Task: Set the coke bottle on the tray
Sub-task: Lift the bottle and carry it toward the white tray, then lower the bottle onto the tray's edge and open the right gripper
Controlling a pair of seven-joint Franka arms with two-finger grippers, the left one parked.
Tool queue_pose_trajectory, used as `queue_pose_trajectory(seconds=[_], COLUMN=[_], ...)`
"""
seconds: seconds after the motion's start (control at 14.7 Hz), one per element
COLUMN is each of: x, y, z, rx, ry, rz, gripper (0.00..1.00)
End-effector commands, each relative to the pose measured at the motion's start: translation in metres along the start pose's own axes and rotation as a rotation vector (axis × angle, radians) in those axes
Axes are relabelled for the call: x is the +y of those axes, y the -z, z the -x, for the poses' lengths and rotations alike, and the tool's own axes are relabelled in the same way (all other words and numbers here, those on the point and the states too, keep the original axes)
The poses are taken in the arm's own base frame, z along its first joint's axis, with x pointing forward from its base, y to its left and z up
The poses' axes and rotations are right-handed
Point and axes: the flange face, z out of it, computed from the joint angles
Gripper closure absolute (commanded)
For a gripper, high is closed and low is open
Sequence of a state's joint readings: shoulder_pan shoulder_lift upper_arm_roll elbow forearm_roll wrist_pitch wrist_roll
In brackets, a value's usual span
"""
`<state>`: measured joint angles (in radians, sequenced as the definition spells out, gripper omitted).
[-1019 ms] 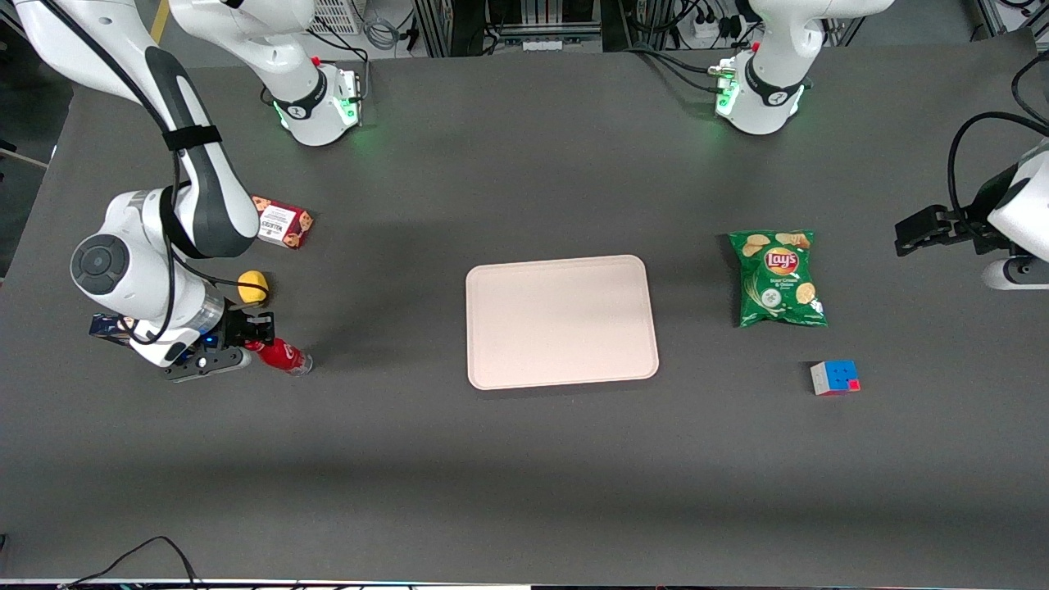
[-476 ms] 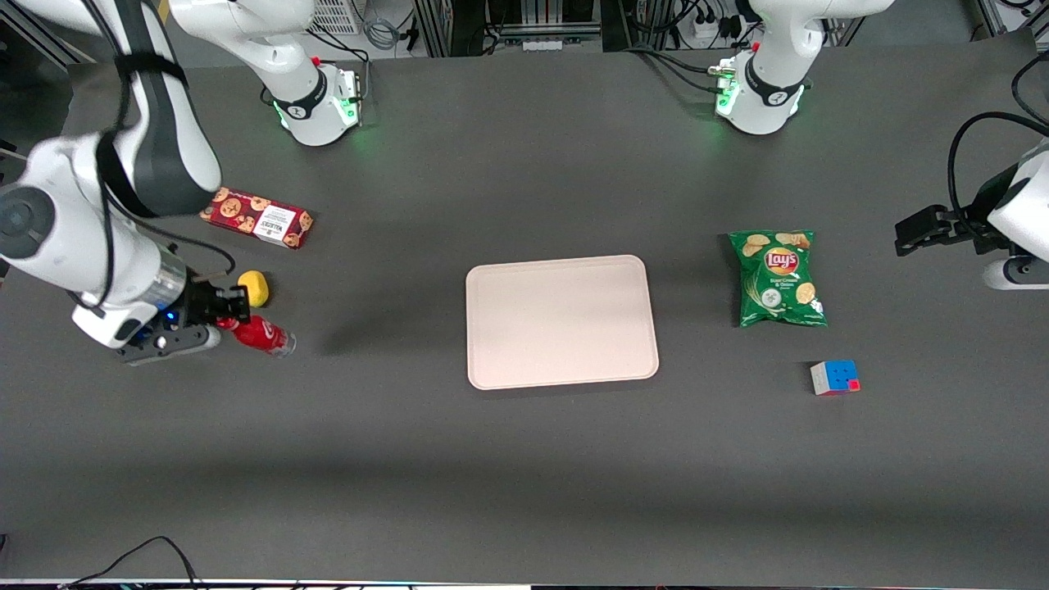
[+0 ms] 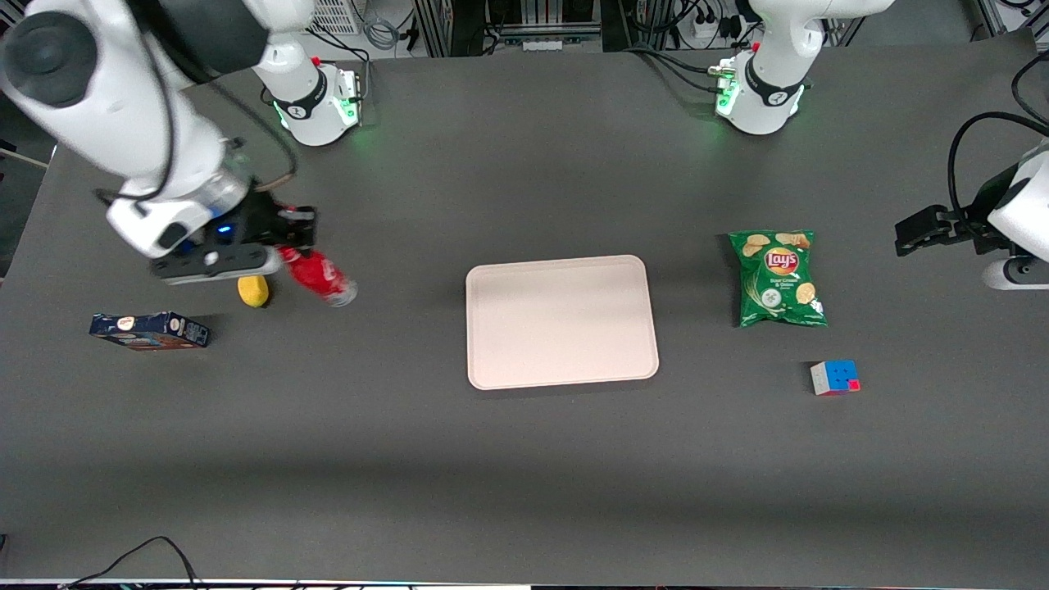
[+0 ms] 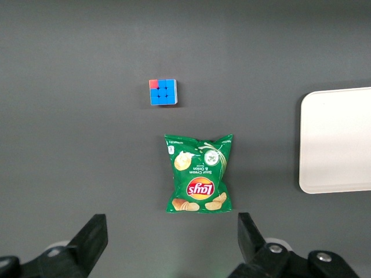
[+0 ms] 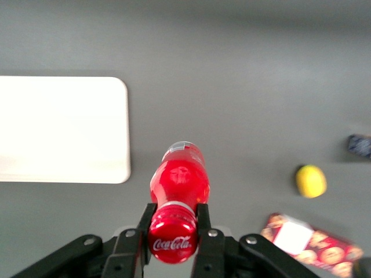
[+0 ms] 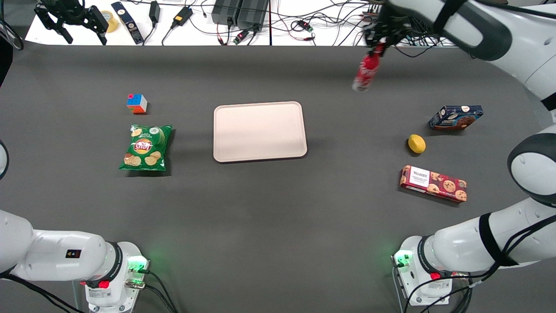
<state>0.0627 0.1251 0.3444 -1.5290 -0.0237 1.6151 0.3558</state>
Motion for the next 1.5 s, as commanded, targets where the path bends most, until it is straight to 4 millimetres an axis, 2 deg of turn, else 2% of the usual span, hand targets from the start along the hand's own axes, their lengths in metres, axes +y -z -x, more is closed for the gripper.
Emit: queue_pose_trajectory(seconds=[0.0,0.14,0.34,0.54,0.68,0.88,1.02,1.36,1.43], x=[-0.086,-0.122,-0.157,-0.185,-0.202,-0.213,-0.212,-0.215,-0.216], y=[-0.038,-0.068,-0.126,-0.175,-0.201,-0.222,-0.236,-0.248,-0.249], z=[-0.02,-0.033,-0.048,-0.051,-0.046,-0.044,-0.043,-0.043,-0.043], rx=[-0.065,-0.06,-0.024,-0.016,-0.007,0.007,0.015,0.031,0.037], ry=[-0.152,-0.188,-0.207,-0.209,-0.234,-0.239,-0.242,-0.234,-0.238], rz=[-0.039,-0.077,-0.065,-0.058,-0.015,-0.003,0.016,0.013,0.01], gripper=[1.0,1.0,1.0,1.0,1.0,1.0,1.0,1.0,0.97])
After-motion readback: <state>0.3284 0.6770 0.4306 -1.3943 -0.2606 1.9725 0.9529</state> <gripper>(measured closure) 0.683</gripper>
